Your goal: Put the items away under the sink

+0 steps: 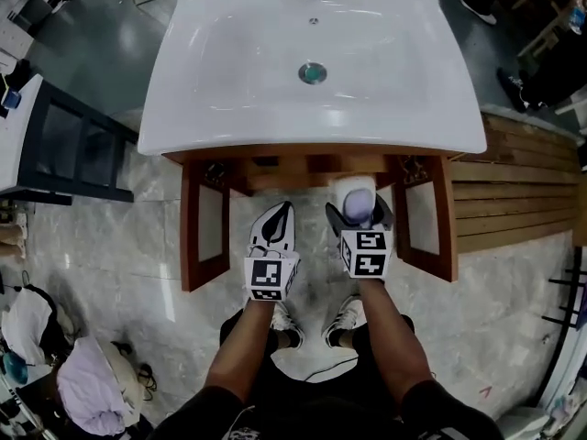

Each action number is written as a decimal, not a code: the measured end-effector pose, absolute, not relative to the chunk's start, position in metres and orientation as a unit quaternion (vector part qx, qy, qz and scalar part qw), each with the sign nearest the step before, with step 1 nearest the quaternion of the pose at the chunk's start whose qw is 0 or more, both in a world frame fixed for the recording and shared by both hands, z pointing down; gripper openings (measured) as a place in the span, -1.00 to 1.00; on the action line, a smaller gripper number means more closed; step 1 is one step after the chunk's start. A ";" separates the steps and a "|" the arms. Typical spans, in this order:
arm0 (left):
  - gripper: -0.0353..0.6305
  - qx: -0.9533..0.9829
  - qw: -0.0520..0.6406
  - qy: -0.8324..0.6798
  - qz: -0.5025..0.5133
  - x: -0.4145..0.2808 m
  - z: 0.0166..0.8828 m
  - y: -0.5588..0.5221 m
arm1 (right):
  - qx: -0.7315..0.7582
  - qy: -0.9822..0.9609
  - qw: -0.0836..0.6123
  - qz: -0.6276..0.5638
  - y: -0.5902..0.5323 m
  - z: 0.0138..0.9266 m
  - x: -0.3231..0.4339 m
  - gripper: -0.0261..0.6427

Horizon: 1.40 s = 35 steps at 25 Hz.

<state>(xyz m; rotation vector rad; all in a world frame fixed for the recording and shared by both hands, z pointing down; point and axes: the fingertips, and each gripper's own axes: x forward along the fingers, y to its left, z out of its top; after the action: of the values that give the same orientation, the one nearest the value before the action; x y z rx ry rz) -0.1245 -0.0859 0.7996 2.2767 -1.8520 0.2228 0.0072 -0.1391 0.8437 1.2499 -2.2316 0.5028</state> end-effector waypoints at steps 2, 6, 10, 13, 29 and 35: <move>-0.88 0.771 0.087 -0.627 0.064 -0.122 0.814 -0.093 | 0.463 -0.826 0.268 0.179 -0.149 0.863 0.006 0.50; -0.88 0.777 0.060 -0.625 0.044 -0.118 0.833 -0.114 | 0.470 -0.828 0.264 0.155 -0.173 0.892 0.003 0.50; -0.88 0.778 0.030 -0.627 0.026 -0.119 0.852 -0.127 | 0.472 -0.835 0.245 0.140 -0.191 0.913 0.000 0.50; -0.88 0.781 0.011 -0.625 0.023 -0.113 0.871 -0.134 | 0.475 -0.839 0.233 0.129 -0.199 0.926 0.003 0.50; -0.88 0.777 0.022 -0.628 0.016 -0.127 0.895 -0.138 | 0.474 -0.834 0.252 0.130 -0.230 0.934 -0.009 0.50; -0.88 0.776 0.029 -0.630 0.032 -0.135 0.898 -0.143 | 0.476 -0.827 0.262 0.147 -0.266 0.927 -0.017 0.50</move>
<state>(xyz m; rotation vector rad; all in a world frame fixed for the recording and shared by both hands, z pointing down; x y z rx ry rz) -0.1349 -0.1425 0.8976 2.3921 -1.9422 0.0986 -0.0174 -0.2662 0.9270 1.2872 -2.2381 0.3978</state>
